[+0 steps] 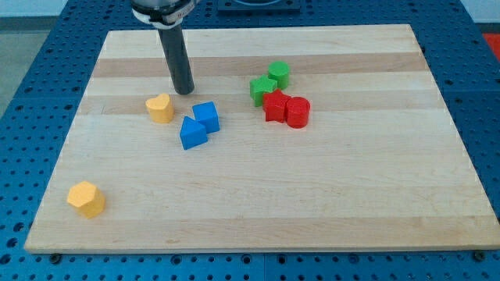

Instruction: Push yellow heart into yellow hexagon

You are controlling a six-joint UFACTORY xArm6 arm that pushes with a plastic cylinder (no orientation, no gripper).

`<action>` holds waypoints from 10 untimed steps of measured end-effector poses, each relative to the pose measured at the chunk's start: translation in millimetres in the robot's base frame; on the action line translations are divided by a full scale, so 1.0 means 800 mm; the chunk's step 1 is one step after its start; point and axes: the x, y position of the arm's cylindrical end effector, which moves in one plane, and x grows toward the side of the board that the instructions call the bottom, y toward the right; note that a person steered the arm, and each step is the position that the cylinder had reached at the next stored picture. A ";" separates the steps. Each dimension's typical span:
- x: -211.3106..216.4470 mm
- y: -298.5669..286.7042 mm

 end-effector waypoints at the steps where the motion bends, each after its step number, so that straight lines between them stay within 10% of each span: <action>1: 0.014 -0.010; 10: 0.158 -0.059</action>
